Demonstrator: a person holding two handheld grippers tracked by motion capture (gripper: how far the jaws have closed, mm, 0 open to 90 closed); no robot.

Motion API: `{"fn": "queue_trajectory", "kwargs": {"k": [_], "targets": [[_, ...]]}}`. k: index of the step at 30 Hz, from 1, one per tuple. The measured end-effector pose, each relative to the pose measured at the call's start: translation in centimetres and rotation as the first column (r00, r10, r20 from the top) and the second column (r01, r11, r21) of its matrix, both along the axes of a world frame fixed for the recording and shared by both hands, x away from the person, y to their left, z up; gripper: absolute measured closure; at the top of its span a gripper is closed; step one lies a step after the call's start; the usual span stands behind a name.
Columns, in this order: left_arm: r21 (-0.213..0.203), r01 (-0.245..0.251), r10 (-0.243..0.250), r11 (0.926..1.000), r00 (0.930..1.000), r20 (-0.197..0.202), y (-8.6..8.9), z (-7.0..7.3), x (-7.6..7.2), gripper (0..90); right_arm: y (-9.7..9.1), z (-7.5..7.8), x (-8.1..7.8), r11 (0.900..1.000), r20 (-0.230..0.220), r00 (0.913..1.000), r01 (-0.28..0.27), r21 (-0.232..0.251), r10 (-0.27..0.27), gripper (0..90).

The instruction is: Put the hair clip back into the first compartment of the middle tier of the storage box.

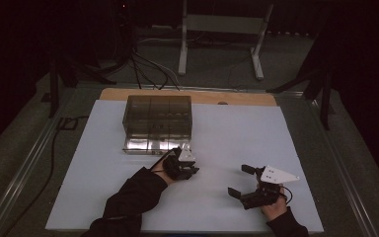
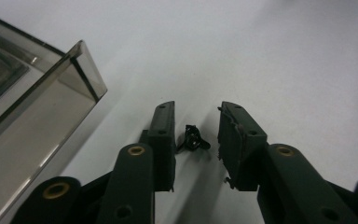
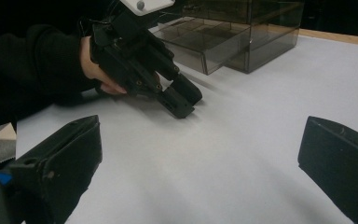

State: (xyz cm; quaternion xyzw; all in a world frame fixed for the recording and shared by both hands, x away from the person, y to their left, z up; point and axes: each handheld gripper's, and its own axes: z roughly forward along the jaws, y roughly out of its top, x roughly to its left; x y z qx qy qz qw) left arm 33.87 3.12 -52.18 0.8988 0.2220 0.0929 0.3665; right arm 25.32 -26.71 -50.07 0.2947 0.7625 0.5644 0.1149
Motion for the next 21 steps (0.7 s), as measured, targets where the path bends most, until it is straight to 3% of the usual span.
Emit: {"fn": "queue_trajectory", "kwargs": {"k": [4, 21], "targets": [[0.012, 0.004, -0.004, 0.9999, 0.9999, -0.009, -0.2, 0.1, -0.1, 77.2, 0.0, 0.0, 0.0, 1.0, -0.002, 1.0, -0.001, -0.002, 0.001, 0.0], [0.022, 0.023, -0.023, 0.9995, 0.9996, -0.017, 0.4, 1.5, -0.8, 78.4, 0.1, -0.1, 0.1, 1.0, -0.01, 1.0, -0.002, 0.001, 0.002, 0.0]]}}
